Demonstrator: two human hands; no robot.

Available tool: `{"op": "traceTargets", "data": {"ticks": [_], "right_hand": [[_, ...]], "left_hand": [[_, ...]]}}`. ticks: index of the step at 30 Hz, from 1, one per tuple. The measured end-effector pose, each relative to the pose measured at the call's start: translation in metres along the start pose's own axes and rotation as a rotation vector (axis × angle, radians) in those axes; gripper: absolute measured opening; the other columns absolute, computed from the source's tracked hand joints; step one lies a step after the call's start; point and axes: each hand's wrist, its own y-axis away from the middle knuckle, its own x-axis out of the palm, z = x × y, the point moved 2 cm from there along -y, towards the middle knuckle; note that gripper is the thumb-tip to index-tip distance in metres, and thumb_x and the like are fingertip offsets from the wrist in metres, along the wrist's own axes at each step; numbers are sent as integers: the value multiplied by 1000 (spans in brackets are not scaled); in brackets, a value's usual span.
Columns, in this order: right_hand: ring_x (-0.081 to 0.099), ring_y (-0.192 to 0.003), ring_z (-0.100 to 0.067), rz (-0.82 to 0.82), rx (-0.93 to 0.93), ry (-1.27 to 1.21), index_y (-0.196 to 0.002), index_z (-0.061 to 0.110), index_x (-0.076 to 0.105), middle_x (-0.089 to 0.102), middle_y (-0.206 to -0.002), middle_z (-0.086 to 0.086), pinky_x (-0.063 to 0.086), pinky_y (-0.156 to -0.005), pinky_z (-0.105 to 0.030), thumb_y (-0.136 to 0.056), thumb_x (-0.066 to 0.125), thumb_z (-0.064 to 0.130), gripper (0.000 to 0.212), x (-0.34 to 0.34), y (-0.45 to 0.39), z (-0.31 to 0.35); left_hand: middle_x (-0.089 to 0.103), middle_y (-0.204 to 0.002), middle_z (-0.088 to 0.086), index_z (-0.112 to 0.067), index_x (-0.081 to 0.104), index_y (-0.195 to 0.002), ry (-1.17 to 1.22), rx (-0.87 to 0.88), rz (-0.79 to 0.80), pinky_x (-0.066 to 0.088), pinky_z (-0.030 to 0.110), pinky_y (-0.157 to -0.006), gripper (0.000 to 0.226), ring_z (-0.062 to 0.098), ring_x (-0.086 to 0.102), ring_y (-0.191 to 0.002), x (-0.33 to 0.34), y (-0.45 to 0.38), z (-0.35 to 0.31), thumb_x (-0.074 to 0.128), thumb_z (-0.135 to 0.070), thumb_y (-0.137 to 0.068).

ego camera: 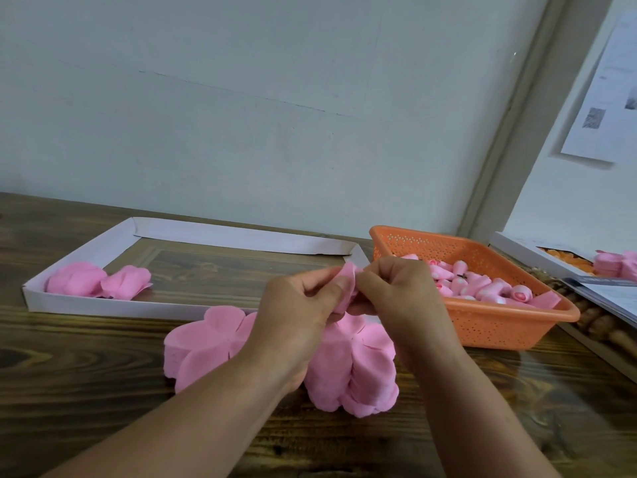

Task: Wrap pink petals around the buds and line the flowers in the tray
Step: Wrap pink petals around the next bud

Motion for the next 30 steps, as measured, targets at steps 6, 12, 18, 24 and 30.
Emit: {"op": "traceTargets", "data": {"ticks": [6, 12, 18, 24, 30], "right_hand": [[68, -58, -19, 85, 16, -52, -62, 4, 60, 67, -57, -7, 58, -63, -34, -89, 58, 5, 28, -1, 2, 2], [69, -55, -17, 185, 32, -233, -55, 10, 63, 69, -57, -8, 52, -52, -17, -92, 52, 0, 40, 3, 6, 9], [71, -63, -26, 197, 18, -225, -54, 14, 64, 70, -63, -13, 56, -56, -24, -92, 51, 4, 41, 8, 7, 7], [71, -69, -30, 165, -1, -153, -61, 6, 62, 71, -67, -16, 59, -71, -40, -92, 50, 6, 33, 10, 6, 5], [72, -69, -27, 181, 64, -223, -61, 12, 68, 71, -70, -16, 59, -66, -30, -94, 49, 7, 39, 10, 10, 9]], "left_hand": [[76, -84, 0, -17, 74, -100, -44, -6, -73, 58, 26, -73, 18, 13, 73, -81, -5, -3, 0, 71, -15, -83], [74, -69, -1, -24, 72, -74, -54, 20, -226, 57, 23, -57, 21, 11, 71, -62, -10, -6, -2, 67, -7, -85], [73, -67, -4, -24, 70, -74, -83, 55, -278, 55, 20, -53, 21, 9, 70, -60, -10, -4, -3, 69, -6, -84], [73, -66, -6, -26, 69, -73, -107, 107, -264, 51, 16, -50, 22, 6, 69, -59, -10, -2, -5, 70, -7, -83], [74, -75, -11, -38, 70, -73, -162, 182, -182, 55, 17, -57, 24, 7, 71, -69, -7, 2, -8, 71, -17, -84]]}}
